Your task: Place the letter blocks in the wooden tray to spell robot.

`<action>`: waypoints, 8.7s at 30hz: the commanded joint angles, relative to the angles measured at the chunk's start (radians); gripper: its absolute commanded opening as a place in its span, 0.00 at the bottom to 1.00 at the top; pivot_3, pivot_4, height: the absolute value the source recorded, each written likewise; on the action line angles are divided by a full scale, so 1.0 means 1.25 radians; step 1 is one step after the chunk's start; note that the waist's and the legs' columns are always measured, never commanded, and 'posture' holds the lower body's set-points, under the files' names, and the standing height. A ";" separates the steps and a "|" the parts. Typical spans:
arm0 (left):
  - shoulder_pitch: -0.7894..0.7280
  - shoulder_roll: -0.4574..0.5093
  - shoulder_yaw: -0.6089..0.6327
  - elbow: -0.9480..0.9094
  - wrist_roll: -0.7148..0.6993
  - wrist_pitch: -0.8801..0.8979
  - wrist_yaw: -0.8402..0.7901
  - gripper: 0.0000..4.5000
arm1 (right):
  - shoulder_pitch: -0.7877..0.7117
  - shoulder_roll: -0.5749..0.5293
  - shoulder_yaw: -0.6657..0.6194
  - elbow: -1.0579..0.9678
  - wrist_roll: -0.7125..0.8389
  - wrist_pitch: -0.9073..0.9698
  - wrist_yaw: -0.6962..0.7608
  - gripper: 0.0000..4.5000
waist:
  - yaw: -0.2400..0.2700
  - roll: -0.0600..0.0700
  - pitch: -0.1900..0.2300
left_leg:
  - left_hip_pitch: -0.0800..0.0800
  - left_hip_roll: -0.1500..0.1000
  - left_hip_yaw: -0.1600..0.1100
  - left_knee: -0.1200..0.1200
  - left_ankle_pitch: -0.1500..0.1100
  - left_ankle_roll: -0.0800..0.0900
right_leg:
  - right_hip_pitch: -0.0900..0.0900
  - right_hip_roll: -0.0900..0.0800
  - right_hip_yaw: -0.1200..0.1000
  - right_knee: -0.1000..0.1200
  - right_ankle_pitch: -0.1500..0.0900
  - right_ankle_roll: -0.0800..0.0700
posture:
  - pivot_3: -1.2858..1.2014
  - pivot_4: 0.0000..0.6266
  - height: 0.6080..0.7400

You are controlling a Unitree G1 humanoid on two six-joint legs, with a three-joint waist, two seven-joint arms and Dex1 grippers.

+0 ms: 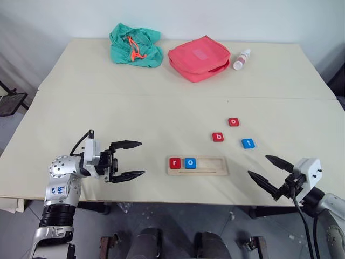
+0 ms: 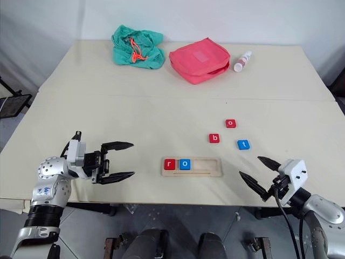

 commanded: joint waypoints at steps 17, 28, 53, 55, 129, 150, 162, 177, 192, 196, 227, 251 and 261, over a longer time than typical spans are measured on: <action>0.014 -0.002 -0.002 -0.053 0.000 -0.009 0.053 1.00 | -0.336 0.104 0.149 -0.082 -0.071 0.397 -0.375 1.00 | -0.012 0.000 0.000 | 0.000 0.001 0.000 0.000 0.000 -0.001 | -0.002 0.000 0.001 0.002 0.000 0.000 | 0.52 0.24 1.00; 0.049 -0.009 -0.007 -0.102 -0.007 -0.003 0.085 1.00 | -0.441 0.214 0.242 -0.173 -0.101 0.533 -0.509 1.00 | -0.008 0.000 0.000 | -0.002 -0.001 -0.002 -0.001 0.000 0.000 | -0.005 0.000 0.001 0.005 0.000 0.000 | 0.52 0.24 1.00; 0.084 -0.015 -0.008 -0.153 -0.013 -0.001 0.114 1.00 | -0.442 0.292 0.295 -0.087 -0.213 0.585 -0.610 1.00 | -0.024 0.000 0.000 | -0.003 0.000 0.002 -0.002 0.000 0.000 | -0.011 0.000 0.004 0.008 0.000 0.000 | 0.52 0.24 1.00; 0.092 -0.011 -0.004 -0.160 -0.014 0.001 0.116 1.00 | -0.438 0.305 0.288 -0.078 -0.219 0.584 -0.624 1.00 | -0.023 -0.001 0.000 | -0.003 0.000 0.001 -0.002 0.000 0.000 | -0.011 0.000 0.004 0.008 0.000 0.000 | 0.52 0.24 1.00; 0.041 -0.048 -0.033 -0.073 -0.011 -0.039 0.048 1.00 | -0.091 -0.136 0.092 -0.335 -0.054 0.439 -0.125 0.99 | -0.019 -0.002 -0.001 | -0.003 0.000 0.009 -0.002 0.001 0.001 | -0.011 -0.001 0.006 0.005 0.000 0.000 | 0.52 0.24 1.00; 0.138 -0.030 -0.014 -0.159 -0.016 -0.044 0.075 1.00 | -0.551 -0.294 0.398 0.396 -0.326 -0.159 0.381 0.99 | -0.020 -0.002 -0.001 | -0.003 0.001 0.007 0.000 0.001 0.001 | -0.009 -0.001 0.004 0.004 0.000 0.000 | 0.52 0.24 1.00; 0.173 -0.022 -0.010 -0.204 -0.017 -0.034 0.113 1.00 | -0.593 -0.261 0.426 0.442 -0.347 -0.153 0.431 0.56 | -0.021 -0.003 -0.001 | -0.003 0.001 0.006 0.001 0.000 0.001 | -0.007 -0.001 0.003 0.003 0.000 0.000 | 0.52 0.24 1.00; 0.107 -0.022 -0.018 -0.135 -0.010 -0.041 0.092 1.00 | -0.575 -0.269 0.358 0.203 -0.273 0.099 0.361 0.33 | -0.020 -0.002 -0.001 | -0.002 0.002 0.005 0.001 0.000 0.001 | -0.006 -0.001 0.002 0.002 0.000 0.000 | 0.52 0.24 1.00; 0.056 -0.019 -0.021 -0.058 0.000 -0.071 0.036 1.00 | -0.623 -0.205 0.496 -0.125 -0.242 0.466 0.267 0.33 | -0.020 -0.002 -0.001 | -0.003 0.001 0.003 0.001 0.000 0.000 | -0.006 -0.001 0.001 0.002 0.000 0.000 | 0.52 0.24 1.00; 0.064 -0.016 -0.017 -0.073 -0.002 -0.067 0.042 1.00 | -0.652 -0.180 0.535 -0.080 -0.264 0.439 0.262 0.33 | -0.020 -0.002 -0.001 | -0.003 0.000 0.002 0.001 0.000 0.000 | -0.006 -0.001 0.001 0.002 0.000 0.000 | 0.52 0.24 1.00; 0.100 -0.020 -0.019 -0.113 0.000 -0.070 0.093 1.00 | -0.595 -0.182 0.474 -0.131 -0.218 0.434 0.267 0.91 | -0.015 -0.002 -0.001 | -0.003 0.000 0.000 0.001 0.000 0.000 | -0.006 -0.001 0.001 0.003 0.000 0.000 | 0.52 0.24 1.00; 0.127 0.001 -0.008 -0.131 -0.009 -0.073 0.099 1.00 | -0.584 -0.123 0.543 -0.060 -0.249 0.431 0.202 0.01 | -0.020 -0.002 -0.001 | -0.003 0.000 0.001 0.000 0.000 0.000 | -0.006 -0.001 0.001 0.003 0.000 0.000 | 0.52 0.24 1.00; 0.130 0.002 -0.011 -0.136 -0.008 -0.073 0.114 1.00 | -0.607 -0.087 0.549 -0.026 -0.261 0.408 0.199 0.01 | -0.020 -0.002 -0.001 | -0.003 0.000 0.001 0.000 0.000 0.000 | -0.006 -0.001 0.000 0.003 0.000 0.000 | 0.52 0.24 1.00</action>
